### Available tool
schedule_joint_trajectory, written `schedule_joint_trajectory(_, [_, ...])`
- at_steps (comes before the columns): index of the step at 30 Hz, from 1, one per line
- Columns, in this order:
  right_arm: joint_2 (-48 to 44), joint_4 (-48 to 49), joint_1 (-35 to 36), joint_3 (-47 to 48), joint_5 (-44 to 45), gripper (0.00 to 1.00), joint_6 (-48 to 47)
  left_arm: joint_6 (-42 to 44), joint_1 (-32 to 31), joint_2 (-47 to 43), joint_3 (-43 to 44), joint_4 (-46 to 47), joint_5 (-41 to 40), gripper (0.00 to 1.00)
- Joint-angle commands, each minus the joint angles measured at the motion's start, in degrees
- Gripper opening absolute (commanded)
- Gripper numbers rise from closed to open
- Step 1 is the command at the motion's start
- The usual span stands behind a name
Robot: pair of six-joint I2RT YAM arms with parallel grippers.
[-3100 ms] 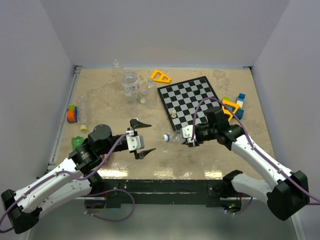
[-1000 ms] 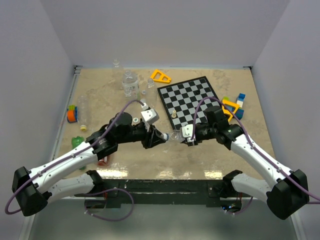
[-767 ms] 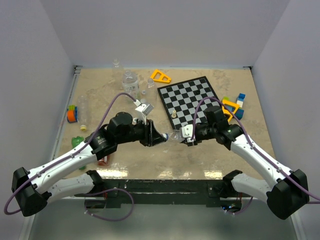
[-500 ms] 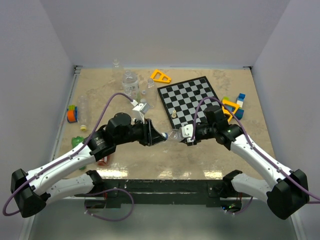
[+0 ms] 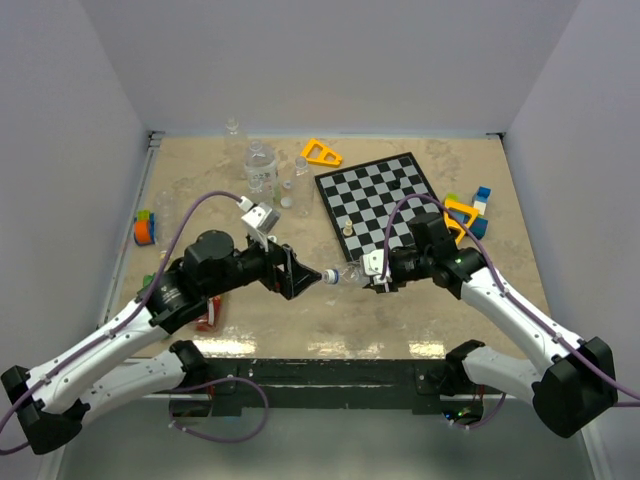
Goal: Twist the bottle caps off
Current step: Unscrew the bottle cap from the plastic bottle.
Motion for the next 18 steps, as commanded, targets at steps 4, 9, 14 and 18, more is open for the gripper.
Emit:
schedule_joint_trajectory(4, [0.09, -0.32, -0.10, 0.46, -0.21, 0.16, -0.40, 19.09, 0.17, -4.81, 3.56, -3.83, -2.12, 1.00])
schedule_joint_trajectory(9, [0.09, -0.23, -0.02, 0.46, -0.12, 0.16, -0.40, 32.79, 0.17, -9.03, 0.75, -1.03, 2.18, 1.00])
schedule_joint_trajectory(14, [0.36, -0.32, -0.10, 0.46, -0.12, 0.16, -0.41, 44.84, 0.17, -12.72, -4.78, 5.13, 8.77, 1.00])
schedule_joint_trajectory(18, [0.62, -0.32, -0.11, 0.46, -0.03, 0.16, -0.40, 50.22, 0.17, -12.47, -6.64, 8.38, 11.50, 1.00])
